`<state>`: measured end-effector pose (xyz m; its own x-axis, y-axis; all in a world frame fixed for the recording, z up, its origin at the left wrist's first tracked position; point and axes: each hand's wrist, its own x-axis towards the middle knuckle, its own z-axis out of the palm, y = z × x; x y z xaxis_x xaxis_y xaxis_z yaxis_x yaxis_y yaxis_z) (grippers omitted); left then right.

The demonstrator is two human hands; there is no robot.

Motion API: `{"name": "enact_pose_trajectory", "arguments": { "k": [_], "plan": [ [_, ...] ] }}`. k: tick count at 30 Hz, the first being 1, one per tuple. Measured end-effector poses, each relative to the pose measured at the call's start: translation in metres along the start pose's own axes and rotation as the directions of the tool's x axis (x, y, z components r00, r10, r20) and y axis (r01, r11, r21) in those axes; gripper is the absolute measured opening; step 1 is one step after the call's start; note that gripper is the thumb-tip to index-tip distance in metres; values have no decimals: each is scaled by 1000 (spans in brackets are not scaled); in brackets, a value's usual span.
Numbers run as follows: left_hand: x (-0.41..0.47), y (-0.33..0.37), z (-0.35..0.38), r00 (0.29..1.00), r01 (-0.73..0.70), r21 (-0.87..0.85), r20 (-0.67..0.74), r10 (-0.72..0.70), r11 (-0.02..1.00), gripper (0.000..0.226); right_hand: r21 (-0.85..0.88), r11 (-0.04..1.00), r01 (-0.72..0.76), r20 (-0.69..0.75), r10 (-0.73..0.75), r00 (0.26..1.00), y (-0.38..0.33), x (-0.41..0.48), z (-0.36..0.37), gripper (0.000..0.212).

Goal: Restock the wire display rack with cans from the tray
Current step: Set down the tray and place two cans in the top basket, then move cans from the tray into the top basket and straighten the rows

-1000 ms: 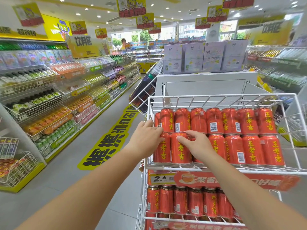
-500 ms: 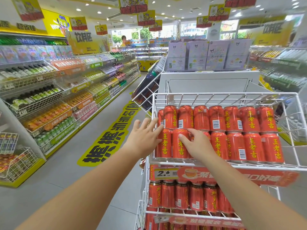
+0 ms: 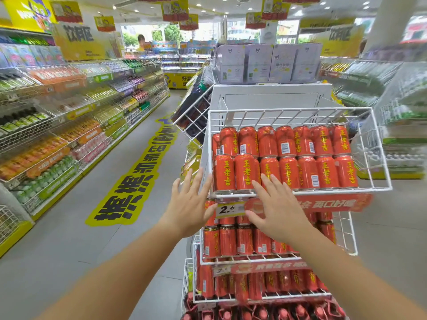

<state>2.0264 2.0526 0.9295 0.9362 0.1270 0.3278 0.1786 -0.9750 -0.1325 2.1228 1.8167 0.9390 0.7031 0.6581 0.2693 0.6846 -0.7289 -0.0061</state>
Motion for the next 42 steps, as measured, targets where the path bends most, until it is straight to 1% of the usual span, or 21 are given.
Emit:
{"name": "enact_pose_trajectory", "arguments": {
  "k": [3, 5, 9, 12, 14, 17, 19, 23, 25, 27, 30, 34, 35, 36, 40, 42],
  "plan": [
    [-26, 2, 13, 999, -7, -59, 47, 9, 998, 81, -47, 999, -17, 30, 18, 999, -11, -27, 12, 88],
    [-50, 5, 25, 996, -1, -64, 86, 7, 998, 82, -58, 998, -21, 67, 25, 997, -16, -47, 25, 87],
    [-101, 17, 50, 986, 33, -58, 163, -23, 998, 82, -14, 1000, -11, 89, 12, 996, -22, -87, 56, 86],
    [-135, 30, 68, 972, 73, -68, 228, -55, 995, 82, 36, 999, 22, 139, -27, 990, -20, -113, 85, 86],
    [-158, 37, 85, 959, 90, -60, 274, -70, 994, 81, 64, 997, 53, 178, -63, 982, -17, -130, 110, 87],
    [-189, 53, 124, 938, 100, -68, 340, -71, 993, 80, 55, 994, 92, 253, -103, 962, -13, -158, 158, 90],
    [-212, 66, 154, 914, 117, -84, 399, -74, 990, 84, 105, 992, 77, 306, -106, 946, -10, -177, 200, 90],
    [-259, 88, 229, 855, 138, -111, 515, -62, 984, 95, 163, 983, 89, 421, -151, 894, -10, -218, 290, 89],
    [-281, 94, 272, 826, 141, -127, 562, -46, 982, 99, 205, 976, 74, 454, -162, 876, -10, -238, 339, 86],
    [-303, 98, 322, 782, 140, -135, 623, -26, 981, 101, 213, 976, 54, 502, -157, 850, -10, -257, 390, 86],
    [-338, 105, 402, 742, 126, -159, 671, 13, 979, 102, 218, 976, 9, 570, -135, 811, -14, -285, 472, 88],
    [-392, 115, 518, 734, 120, -198, 678, 47, 973, 99, 229, 972, -50, 690, -126, 713, -24, -320, 587, 89],
    [-407, 117, 547, 713, 118, -198, 699, 56, 973, 102, 230, 971, -70, 710, -118, 694, -27, -328, 613, 89],
    [-423, 118, 575, 676, 120, -195, 734, 63, 973, 104, 231, 968, -94, 725, -107, 680, -30, -337, 638, 88],
    [-477, 121, 671, 636, 109, -187, 768, 76, 976, 104, 225, 962, -155, 741, -66, 668, -39, -355, 725, 80],
    [-496, 120, 710, 640, 134, -200, 766, 70, 971, 105, 252, 938, -239, 750, -33, 660, -41, -363, 765, 75]
  ]
}}
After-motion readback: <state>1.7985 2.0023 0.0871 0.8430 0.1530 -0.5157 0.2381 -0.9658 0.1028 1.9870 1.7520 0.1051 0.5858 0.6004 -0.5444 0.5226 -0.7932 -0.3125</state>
